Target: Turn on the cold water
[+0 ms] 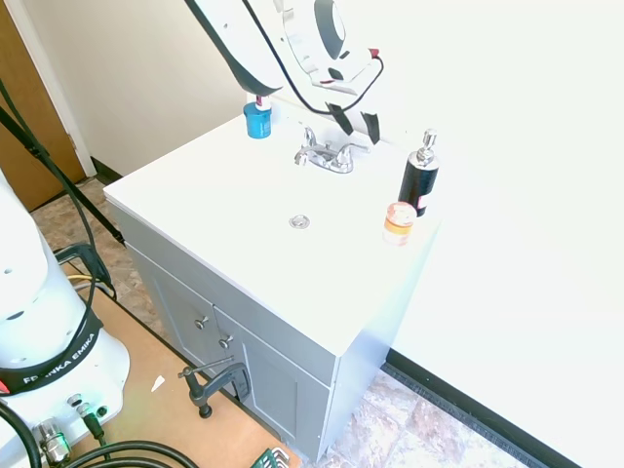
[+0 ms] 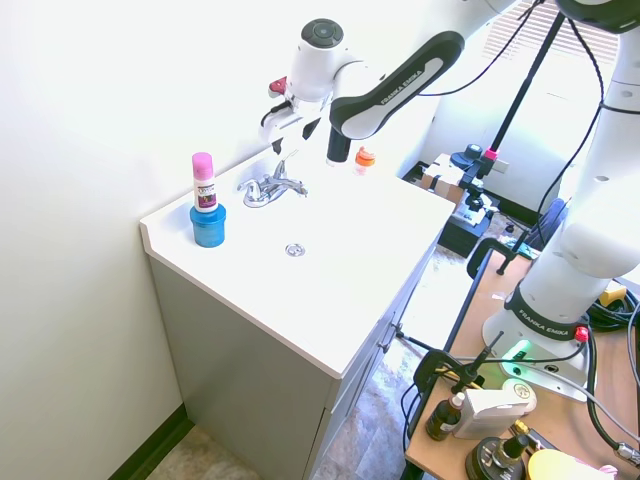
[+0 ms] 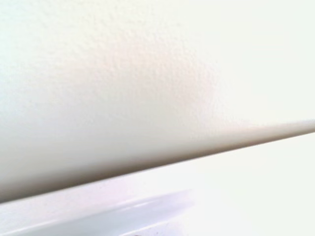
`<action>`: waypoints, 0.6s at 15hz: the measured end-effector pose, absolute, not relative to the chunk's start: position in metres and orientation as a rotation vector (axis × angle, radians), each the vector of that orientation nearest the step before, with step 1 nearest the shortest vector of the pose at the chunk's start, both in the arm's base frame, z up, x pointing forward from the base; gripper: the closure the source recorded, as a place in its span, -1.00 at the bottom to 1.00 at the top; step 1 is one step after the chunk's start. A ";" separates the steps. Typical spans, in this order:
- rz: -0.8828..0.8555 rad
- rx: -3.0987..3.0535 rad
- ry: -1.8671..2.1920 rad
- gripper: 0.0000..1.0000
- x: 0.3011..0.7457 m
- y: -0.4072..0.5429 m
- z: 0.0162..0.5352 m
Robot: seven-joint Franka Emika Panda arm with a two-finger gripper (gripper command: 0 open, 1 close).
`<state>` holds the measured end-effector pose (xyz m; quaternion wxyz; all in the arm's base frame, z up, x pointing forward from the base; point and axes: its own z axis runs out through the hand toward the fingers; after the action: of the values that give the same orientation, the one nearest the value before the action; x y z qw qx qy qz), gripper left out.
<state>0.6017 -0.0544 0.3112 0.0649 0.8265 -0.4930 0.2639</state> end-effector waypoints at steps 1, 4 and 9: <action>0.790 2.482 -1.486 -1.00 0.606 -0.059 0.307; 0.752 2.449 -1.500 -1.00 0.606 -0.070 0.296; 0.610 2.464 -1.518 -1.00 0.602 -0.079 0.296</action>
<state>0.6021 -0.0793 0.2955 0.0921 0.8295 -0.5111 0.2054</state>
